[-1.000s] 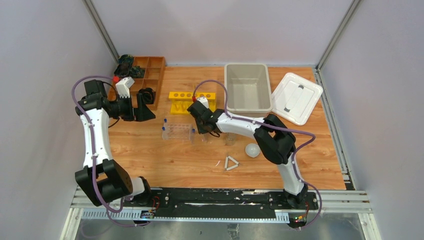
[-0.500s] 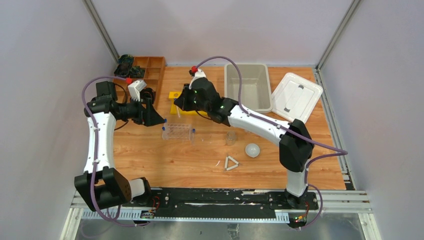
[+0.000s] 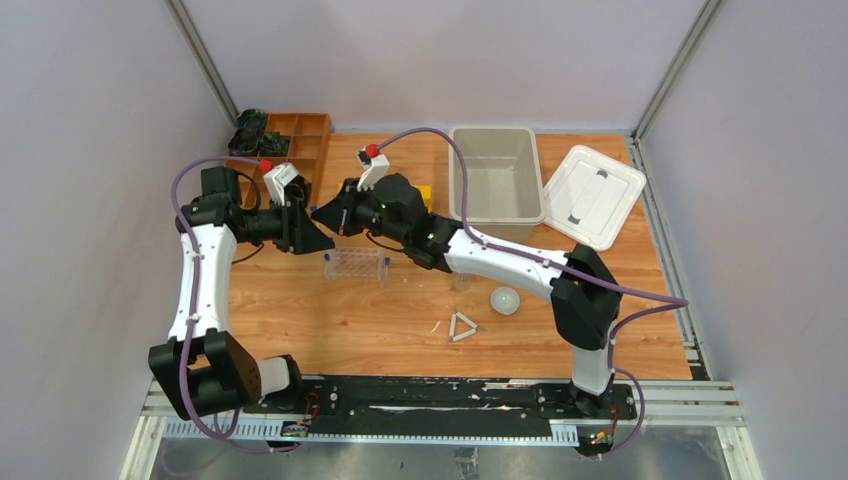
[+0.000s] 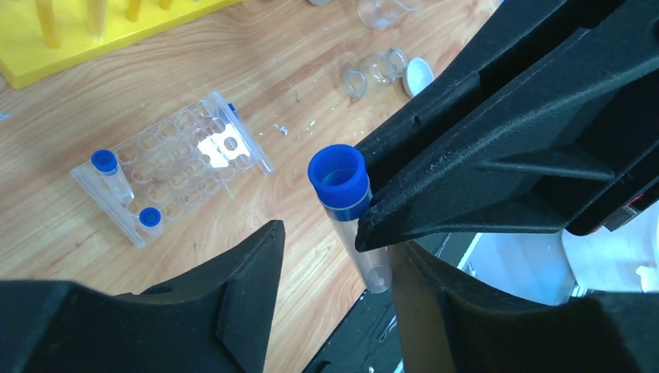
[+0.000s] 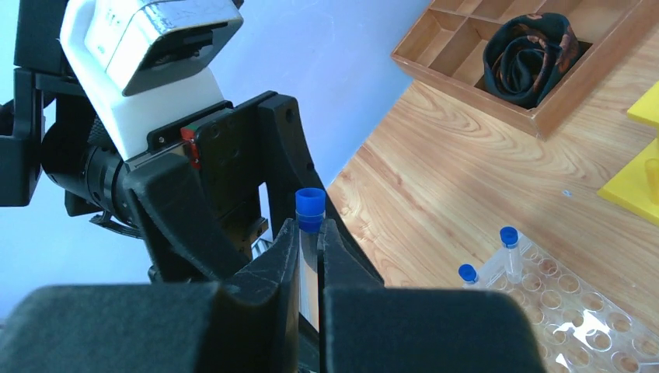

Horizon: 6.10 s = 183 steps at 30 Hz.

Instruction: Organize the chemistry lab equipment

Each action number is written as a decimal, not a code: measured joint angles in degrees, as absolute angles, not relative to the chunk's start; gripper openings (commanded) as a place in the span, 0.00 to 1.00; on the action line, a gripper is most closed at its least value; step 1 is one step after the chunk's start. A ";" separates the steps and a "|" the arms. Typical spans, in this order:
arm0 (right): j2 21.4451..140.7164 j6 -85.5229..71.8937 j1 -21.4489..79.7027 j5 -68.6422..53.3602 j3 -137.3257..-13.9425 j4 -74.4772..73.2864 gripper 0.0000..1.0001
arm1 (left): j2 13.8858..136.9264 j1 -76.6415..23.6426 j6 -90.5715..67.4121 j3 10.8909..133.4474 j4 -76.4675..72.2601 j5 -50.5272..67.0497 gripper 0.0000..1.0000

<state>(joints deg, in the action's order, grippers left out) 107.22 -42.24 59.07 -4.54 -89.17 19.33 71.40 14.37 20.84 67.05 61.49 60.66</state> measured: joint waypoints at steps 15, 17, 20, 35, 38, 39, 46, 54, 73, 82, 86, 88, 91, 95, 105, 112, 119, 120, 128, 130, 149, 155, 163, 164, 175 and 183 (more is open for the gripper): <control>107.59 -40.32 59.37 -2.90 -88.16 18.28 0.54 | 71.83 14.13 23.03 66.92 61.80 58.96 0.02; 107.59 -39.86 59.29 -2.94 -89.27 14.85 0.54 | 71.61 14.00 23.81 66.76 61.78 58.28 0.01; 107.59 -39.46 58.83 -3.27 -91.66 11.00 0.52 | 70.81 13.37 24.88 66.72 61.78 57.23 0.01; 110.65 -38.72 57.21 -8.60 -100.88 2.96 0.33 | 68.99 10.50 26.35 66.70 61.89 54.74 0.01; 110.65 -38.59 57.19 -9.06 -100.97 1.96 0.37 | 69.01 10.41 26.35 66.70 61.89 54.59 0.01; 110.65 -38.52 57.19 -9.06 -100.97 1.65 0.38 | 69.08 10.41 26.35 66.70 61.93 54.46 0.02; 110.83 -37.65 57.12 -9.67 -101.51 -0.10 0.12 | 69.60 10.33 26.15 66.76 61.87 53.91 0.35; 110.72 -34.17 56.55 -8.43 -101.49 -1.48 0.00 | 69.71 10.31 24.53 68.01 61.78 51.92 0.93; 108.84 -11.09 56.58 -3.03 -76.77 24.71 0.00 | 76.44 17.08 17.50 74.87 61.58 42.65 1.00; 116.16 -7.88 56.64 -3.79 -78.52 30.15 0.00 | 76.47 17.08 17.58 74.87 61.58 41.60 1.00; 118.04 -7.20 56.99 -4.14 -78.72 30.92 0.00 | 76.47 17.08 18.06 74.83 61.58 41.50 1.00; 118.93 -6.61 57.25 -4.34 -78.94 31.51 0.00 | 76.47 17.08 18.24 74.81 61.58 41.50 1.00; 119.79 -6.04 57.67 -4.47 -78.94 32.36 0.00 | 76.47 17.08 18.46 74.78 61.58 41.50 1.00; 119.87 -5.28 57.89 -4.49 -78.94 33.82 0.00 | 76.47 17.08 18.65 74.78 61.58 41.50 1.00; 121.05 -3.40 57.89 -4.27 -79.09 36.07 0.00 | 76.47 17.08 19.09 74.24 61.60 41.52 1.00; 122.43 -3.01 57.89 -3.57 -79.35 38.28 0.00 | 76.47 17.08 19.53 74.17 61.60 41.52 1.00; 123.33 -2.48 57.89 -2.94 -79.35 39.35 0.00 | 76.44 17.08 19.70 74.17 61.60 41.52 1.00; 123.48 -2.37 57.89 -2.94 -79.35 39.35 0.00 | 76.47 17.08 19.73 74.17 61.60 41.52 1.00; 123.74 -1.87 57.89 -2.76 -78.89 39.81 0.04 | 76.47 17.08 19.77 74.17 61.60 41.52 1.00; 123.74 -1.87 57.89 -2.76 -78.26 40.16 0.10 | 76.47 17.08 19.81 74.17 61.60 41.52 1.00; 117.91 -3.73 57.89 -2.37 -69.84 42.37 0.42 | 76.38 17.08 19.90 74.19 61.60 41.28 1.00; 109.54 -6.90 57.89 0.16 -65.52 42.41 0.45 | 76.12 17.08 19.86 74.19 61.60 41.25 1.00; 103.13 -16.21 57.87 10.33 -64.55 29.21 0.38 | 75.11 17.08 19.62 74.19 61.60 41.28 1.00; 103.09 -17.54 57.78 11.22 -64.77 26.68 0.38 | 75.02 17.08 19.51 74.19 61.60 41.28 1.00; 109.27 -26.61 57.32 14.66 -72.36 3.09 0.39 | 74.61 17.08 18.81 74.19 61.60 41.28 1.00; 114.72 -27.24 57.32 14.52 -78.65 -3.16 0.39 | 74.13 17.08 18.81 74.19 61.60 41.30 1.00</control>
